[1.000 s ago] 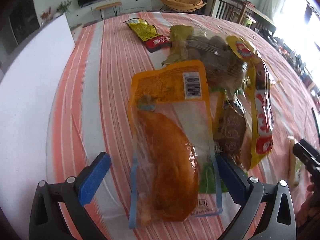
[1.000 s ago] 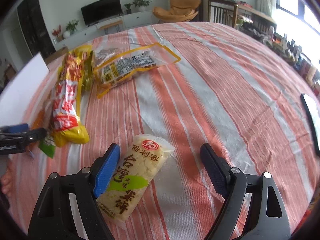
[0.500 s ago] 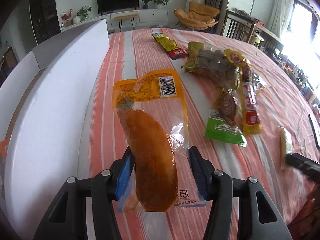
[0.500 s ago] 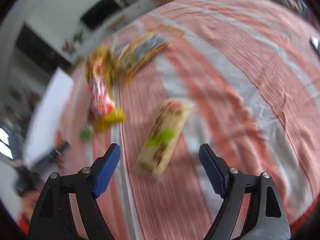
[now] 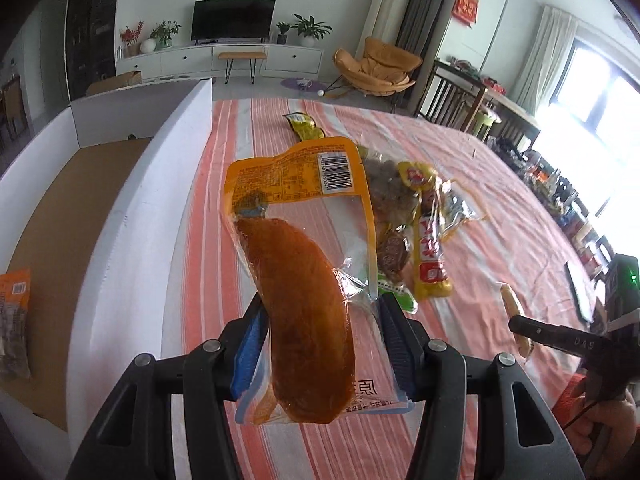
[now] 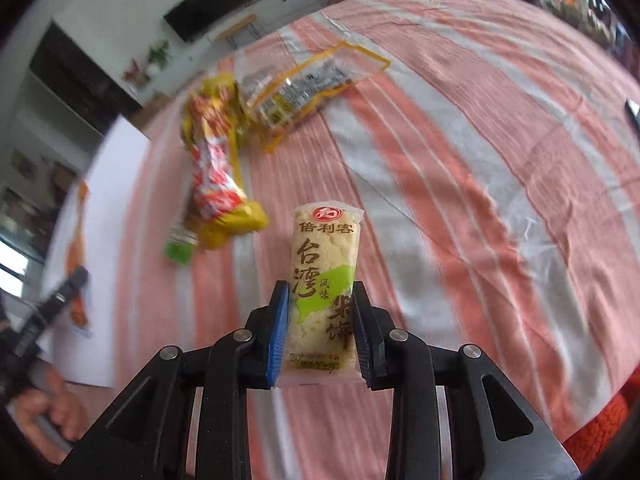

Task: Organize snacks
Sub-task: 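Carry both packets over the white box and open both tools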

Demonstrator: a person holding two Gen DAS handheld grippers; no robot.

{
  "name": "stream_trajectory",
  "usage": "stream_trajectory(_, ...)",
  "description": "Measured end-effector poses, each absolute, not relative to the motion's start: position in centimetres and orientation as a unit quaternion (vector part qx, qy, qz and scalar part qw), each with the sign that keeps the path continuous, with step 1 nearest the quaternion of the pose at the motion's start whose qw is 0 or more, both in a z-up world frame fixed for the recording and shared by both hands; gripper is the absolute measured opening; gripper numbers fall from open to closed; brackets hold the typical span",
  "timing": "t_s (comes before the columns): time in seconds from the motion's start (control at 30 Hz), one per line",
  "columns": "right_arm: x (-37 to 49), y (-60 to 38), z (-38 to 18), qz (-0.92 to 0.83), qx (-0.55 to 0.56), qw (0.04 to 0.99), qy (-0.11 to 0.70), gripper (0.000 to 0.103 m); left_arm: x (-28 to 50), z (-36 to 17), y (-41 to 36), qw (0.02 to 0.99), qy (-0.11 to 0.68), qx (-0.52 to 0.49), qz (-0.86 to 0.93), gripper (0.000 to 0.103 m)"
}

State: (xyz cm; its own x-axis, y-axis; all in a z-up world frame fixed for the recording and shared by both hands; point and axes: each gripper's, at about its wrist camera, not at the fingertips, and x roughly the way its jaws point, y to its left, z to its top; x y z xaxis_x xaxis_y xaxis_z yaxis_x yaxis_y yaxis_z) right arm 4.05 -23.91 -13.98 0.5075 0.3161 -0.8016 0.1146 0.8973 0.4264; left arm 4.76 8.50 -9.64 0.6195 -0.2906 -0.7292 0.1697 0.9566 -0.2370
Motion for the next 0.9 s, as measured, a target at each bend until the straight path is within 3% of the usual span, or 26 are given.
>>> stream_trajectory(0.27,5.0,-19.1,-6.6,0.164,0.226,0.849,0.448,0.031,4.0,-4.3,16.6,0.908,0.380,-0.147,-0.094,0.054)
stream_trajectory(0.63,7.8,4.4,3.1,0.416,0.100,0.811,0.400,0.032,2.4,-3.7,30.6,0.911,0.375,-0.127,0.117,0.056)
stream_trajectory(0.73,7.5,9.6,2.5,0.451,0.074,0.794,0.401,0.040,1.8,-4.9,31.7,0.900,0.394,-0.123,0.138,0.061)
stream_trajectory(0.77,7.6,10.8,1.9,0.457,0.067,0.788,0.408,0.059,1.8,-5.3,31.7,0.898,0.399,-0.117,0.145,0.064)
stream_trajectory(0.8,7.7,12.1,1.1,0.464,0.062,0.778,0.419,0.066,1.9,-5.7,31.6,0.895,0.404,-0.109,0.152,0.075)
stream_trajectory(0.87,7.9,12.3,0.1,0.459,0.067,0.778,0.424,0.068,2.0,-6.0,31.2,0.896,0.403,-0.094,0.163,0.094)
stream_trajectory(0.9,8.0,11.7,-0.3,0.456,0.074,0.780,0.423,0.068,2.1,-6.0,30.8,0.898,0.397,-0.088,0.166,0.096)
